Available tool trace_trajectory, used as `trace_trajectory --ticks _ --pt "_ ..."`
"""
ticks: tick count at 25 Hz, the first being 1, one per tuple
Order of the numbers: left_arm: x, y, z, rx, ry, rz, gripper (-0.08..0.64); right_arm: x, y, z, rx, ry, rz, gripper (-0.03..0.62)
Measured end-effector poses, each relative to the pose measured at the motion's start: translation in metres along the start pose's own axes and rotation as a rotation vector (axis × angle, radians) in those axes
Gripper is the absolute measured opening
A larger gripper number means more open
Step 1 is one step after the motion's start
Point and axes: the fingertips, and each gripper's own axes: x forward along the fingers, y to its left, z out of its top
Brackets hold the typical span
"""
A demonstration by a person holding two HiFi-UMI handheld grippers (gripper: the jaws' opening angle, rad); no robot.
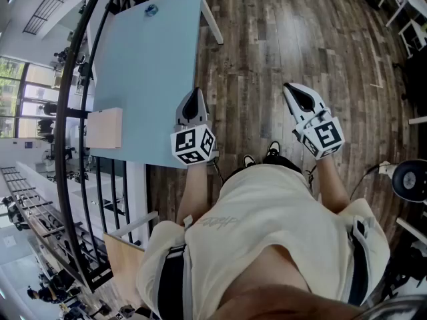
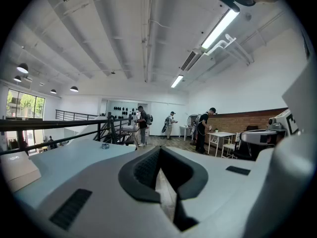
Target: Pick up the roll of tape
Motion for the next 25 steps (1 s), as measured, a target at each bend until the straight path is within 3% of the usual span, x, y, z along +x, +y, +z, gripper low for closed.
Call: trace_trajectory --ticks 4,11,25 --pt "0.008 -0.005 -0.003 -0.008 0.009 -0.032 0.018 -0.002 -0.005 0.003 -0.021 -0.002 -0.021 0.005" --pt "0.023 -0.006 -0.02 -0.003 0.052 -0.015 0.018 0.004 -0.018 -0.003 -0.036 0.004 -0.034 0.006" --pt "0.045 -0.029 -0.04 0.008 0.088 0.021 0.018 0.011 -0.055 -0.036 -0.004 0.063 0.027 0.006"
